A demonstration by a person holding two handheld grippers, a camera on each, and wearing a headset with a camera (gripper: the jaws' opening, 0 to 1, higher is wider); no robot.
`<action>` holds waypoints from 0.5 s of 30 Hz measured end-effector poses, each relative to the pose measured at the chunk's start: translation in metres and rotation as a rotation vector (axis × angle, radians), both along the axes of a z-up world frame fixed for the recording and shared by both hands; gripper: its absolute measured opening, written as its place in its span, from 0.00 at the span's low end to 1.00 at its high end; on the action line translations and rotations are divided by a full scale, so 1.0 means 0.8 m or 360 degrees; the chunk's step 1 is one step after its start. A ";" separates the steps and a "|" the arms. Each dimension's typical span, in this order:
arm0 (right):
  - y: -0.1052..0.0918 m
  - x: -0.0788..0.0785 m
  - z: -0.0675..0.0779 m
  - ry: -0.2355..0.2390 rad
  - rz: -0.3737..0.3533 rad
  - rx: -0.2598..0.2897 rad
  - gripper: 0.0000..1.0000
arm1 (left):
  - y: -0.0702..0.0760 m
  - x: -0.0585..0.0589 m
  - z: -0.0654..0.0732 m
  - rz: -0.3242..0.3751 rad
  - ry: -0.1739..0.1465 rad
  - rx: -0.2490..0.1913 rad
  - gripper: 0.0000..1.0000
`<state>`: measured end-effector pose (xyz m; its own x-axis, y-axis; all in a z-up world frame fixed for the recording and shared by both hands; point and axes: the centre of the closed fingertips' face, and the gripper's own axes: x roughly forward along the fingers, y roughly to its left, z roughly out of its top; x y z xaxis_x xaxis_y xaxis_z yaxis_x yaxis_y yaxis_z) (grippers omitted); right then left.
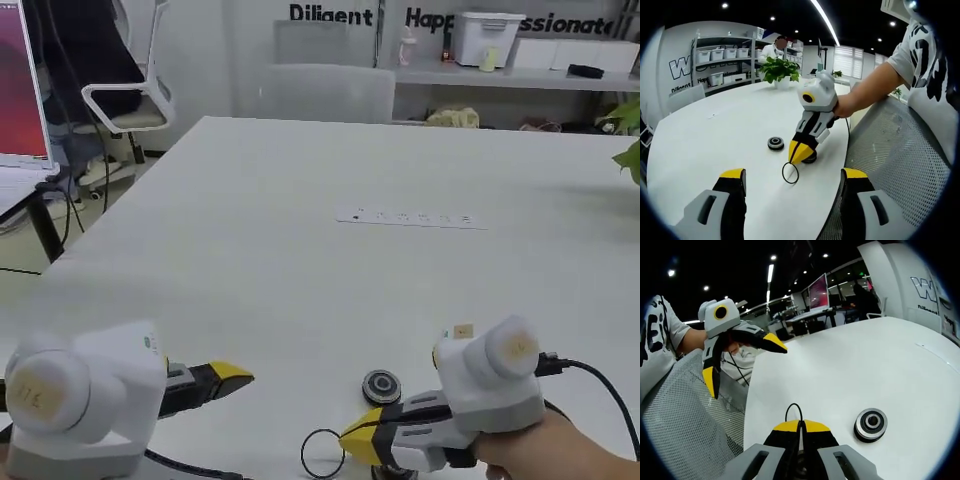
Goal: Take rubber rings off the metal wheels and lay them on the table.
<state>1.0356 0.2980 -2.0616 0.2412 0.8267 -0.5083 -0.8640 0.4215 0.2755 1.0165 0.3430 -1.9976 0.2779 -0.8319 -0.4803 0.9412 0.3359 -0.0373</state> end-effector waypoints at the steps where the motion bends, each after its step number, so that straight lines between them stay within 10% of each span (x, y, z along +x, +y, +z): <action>1: 0.000 0.000 -0.001 -0.0001 0.0000 -0.0004 0.00 | 0.000 0.000 0.000 -0.0001 0.0000 0.0002 0.75; 15: -0.006 0.003 0.000 -0.0003 -0.0020 0.0011 0.04 | -0.004 0.002 -0.003 0.0002 0.0040 -0.0007 0.75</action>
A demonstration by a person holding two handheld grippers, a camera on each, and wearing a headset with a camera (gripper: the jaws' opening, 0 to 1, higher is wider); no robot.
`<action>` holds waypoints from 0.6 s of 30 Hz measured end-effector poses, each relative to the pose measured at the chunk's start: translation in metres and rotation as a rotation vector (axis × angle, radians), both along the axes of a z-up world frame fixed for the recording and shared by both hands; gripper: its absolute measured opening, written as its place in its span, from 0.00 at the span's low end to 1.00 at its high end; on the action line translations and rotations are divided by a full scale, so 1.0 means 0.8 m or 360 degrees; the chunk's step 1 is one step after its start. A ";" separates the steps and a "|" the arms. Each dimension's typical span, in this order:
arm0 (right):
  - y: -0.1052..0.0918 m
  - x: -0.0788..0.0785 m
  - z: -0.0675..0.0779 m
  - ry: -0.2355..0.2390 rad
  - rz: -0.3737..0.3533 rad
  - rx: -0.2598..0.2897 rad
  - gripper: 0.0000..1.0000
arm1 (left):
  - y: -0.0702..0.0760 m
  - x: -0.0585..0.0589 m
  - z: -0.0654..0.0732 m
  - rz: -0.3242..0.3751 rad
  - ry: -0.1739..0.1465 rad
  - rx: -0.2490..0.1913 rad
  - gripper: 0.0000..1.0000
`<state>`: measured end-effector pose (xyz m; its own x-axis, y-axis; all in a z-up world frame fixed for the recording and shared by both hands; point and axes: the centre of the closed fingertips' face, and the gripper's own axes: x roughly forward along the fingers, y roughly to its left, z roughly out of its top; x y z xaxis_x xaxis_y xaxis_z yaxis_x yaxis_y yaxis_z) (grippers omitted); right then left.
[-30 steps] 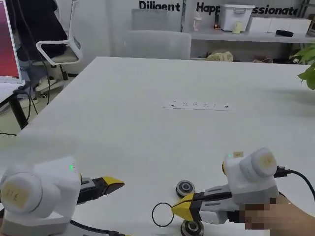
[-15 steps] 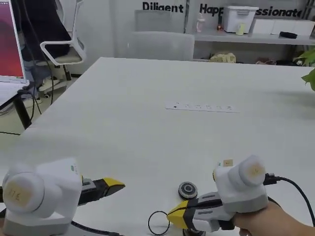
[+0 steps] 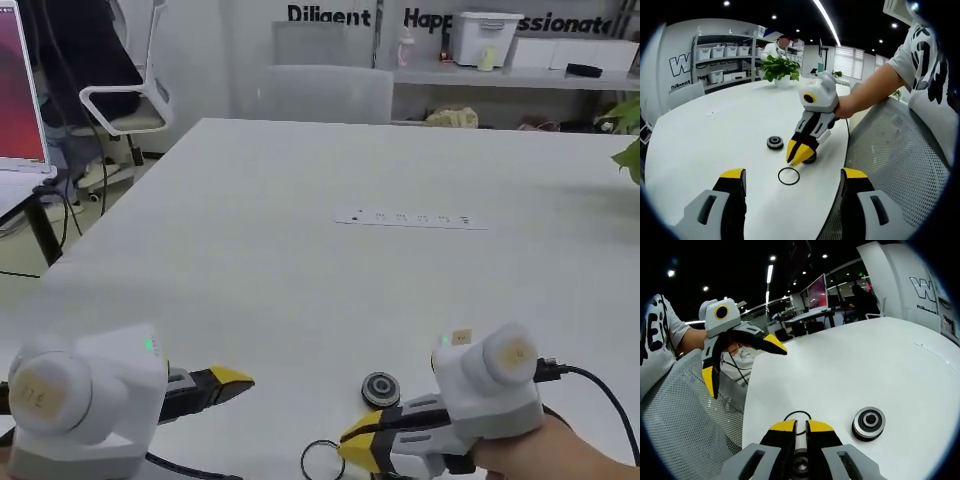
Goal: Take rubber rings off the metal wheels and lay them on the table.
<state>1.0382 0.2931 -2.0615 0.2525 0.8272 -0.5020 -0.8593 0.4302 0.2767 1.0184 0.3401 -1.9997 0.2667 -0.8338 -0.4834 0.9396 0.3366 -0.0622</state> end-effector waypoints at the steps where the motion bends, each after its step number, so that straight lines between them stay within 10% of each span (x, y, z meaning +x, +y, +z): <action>1: -0.001 0.000 0.001 -0.0001 -0.0003 0.0006 0.05 | 0.000 0.000 0.000 0.0000 0.0001 0.0000 0.75; 18: -0.021 -0.004 0.029 -0.0027 -0.0043 0.0098 0.12 | -0.012 0.003 0.000 -0.0049 0.0002 0.0020 0.73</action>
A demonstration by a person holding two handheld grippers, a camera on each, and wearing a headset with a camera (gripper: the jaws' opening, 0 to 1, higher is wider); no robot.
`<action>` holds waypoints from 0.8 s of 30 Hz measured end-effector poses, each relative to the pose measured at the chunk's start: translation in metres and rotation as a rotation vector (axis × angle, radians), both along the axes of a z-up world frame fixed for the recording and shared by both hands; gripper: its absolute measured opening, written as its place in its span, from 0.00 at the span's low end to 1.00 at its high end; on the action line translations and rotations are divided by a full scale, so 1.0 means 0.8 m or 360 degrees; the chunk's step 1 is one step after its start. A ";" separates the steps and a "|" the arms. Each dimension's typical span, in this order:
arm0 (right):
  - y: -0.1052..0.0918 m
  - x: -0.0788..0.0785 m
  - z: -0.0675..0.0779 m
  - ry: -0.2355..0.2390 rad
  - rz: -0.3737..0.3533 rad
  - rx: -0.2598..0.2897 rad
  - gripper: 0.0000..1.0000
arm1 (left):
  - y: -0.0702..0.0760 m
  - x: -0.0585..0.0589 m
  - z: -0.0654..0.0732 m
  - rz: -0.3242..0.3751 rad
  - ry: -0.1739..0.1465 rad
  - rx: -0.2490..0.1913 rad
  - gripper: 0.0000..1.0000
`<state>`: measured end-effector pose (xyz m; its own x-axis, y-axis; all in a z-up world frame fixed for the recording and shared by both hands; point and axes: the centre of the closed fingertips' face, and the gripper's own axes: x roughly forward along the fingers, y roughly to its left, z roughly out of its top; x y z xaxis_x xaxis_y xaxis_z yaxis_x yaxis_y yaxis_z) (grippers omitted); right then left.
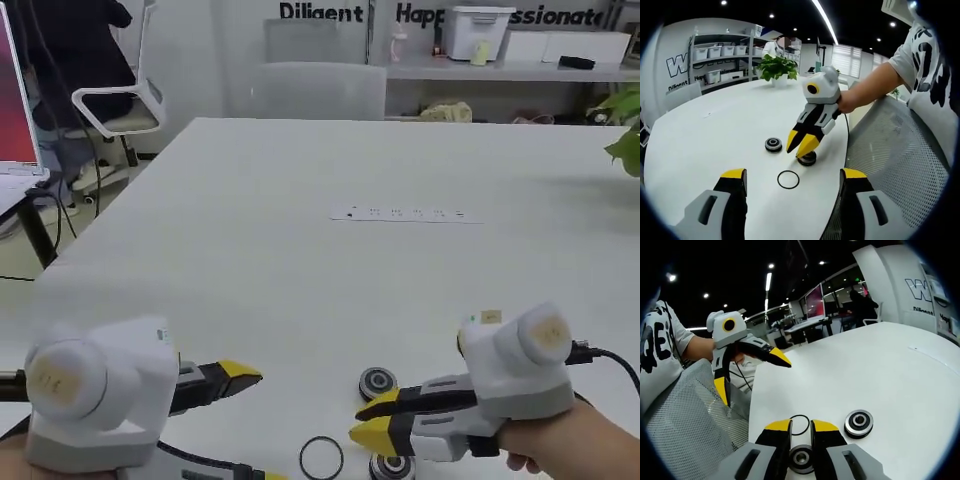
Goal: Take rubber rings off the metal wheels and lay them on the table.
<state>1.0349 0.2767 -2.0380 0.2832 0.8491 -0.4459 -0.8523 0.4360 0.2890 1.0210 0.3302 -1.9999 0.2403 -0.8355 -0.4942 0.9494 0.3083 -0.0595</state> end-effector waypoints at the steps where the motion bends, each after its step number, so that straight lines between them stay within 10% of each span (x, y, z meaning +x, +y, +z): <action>1: -0.001 0.000 0.001 0.0001 -0.0003 0.0005 0.12 | -0.001 0.001 0.000 -0.0006 -0.0006 0.0008 0.73; 24: -0.039 -0.014 0.018 -0.0033 -0.0063 0.0031 0.17 | -0.032 0.005 -0.001 -0.0114 -0.0005 0.0045 0.70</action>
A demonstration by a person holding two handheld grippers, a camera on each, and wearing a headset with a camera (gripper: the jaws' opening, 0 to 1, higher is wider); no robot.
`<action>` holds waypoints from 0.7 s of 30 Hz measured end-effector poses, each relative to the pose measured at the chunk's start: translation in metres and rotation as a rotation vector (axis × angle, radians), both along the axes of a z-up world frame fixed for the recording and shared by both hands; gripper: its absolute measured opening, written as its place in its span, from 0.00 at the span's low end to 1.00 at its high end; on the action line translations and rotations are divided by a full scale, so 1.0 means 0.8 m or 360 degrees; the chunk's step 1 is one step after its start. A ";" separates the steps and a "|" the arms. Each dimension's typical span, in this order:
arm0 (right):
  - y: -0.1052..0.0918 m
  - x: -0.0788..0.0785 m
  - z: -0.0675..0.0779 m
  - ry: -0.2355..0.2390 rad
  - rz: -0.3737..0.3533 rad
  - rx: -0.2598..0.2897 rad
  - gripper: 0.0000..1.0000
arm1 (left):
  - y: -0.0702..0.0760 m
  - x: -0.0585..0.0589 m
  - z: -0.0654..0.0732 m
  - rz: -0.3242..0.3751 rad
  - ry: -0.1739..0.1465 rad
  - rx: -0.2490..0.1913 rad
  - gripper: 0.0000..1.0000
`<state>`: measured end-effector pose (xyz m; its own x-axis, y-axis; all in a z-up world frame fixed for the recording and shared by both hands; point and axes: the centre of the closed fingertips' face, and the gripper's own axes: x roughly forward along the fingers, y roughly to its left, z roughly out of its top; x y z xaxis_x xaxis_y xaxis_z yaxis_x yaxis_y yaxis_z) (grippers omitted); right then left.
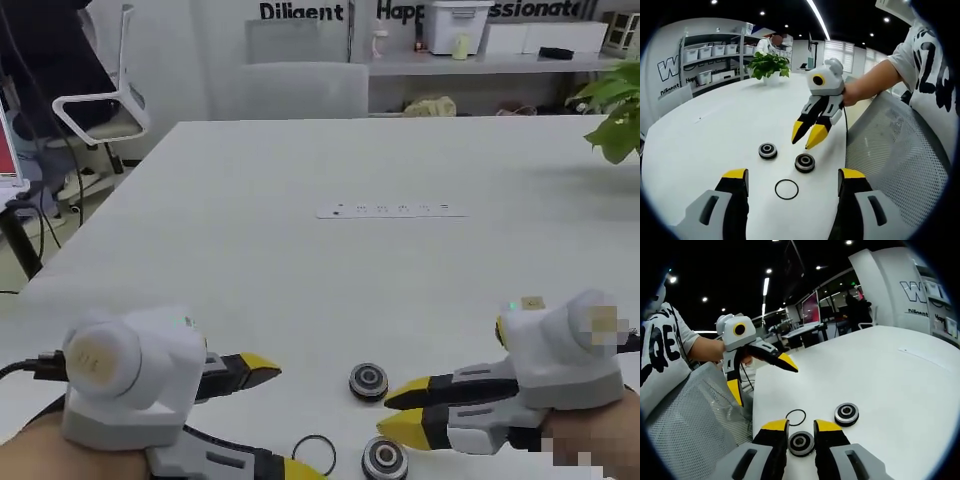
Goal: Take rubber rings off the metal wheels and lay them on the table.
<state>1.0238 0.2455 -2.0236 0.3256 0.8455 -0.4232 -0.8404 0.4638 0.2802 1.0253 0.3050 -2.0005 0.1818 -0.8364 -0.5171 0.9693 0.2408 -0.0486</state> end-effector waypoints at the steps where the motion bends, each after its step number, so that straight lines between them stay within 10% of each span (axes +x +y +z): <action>1: -0.001 -0.001 0.000 -0.0001 0.0002 -0.0003 0.18 | -0.001 0.000 0.000 -0.0005 0.0000 0.0000 0.70; 21: -0.026 -0.015 -0.020 0.0007 0.0014 -0.0094 0.22 | -0.030 0.004 -0.014 -0.0110 0.0014 0.0058 0.65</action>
<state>1.0121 0.2250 -2.0394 0.3165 0.8217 -0.4740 -0.8433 0.4725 0.2561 1.0285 0.2807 -2.0120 0.1196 -0.8272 -0.5490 0.9834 0.1749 -0.0493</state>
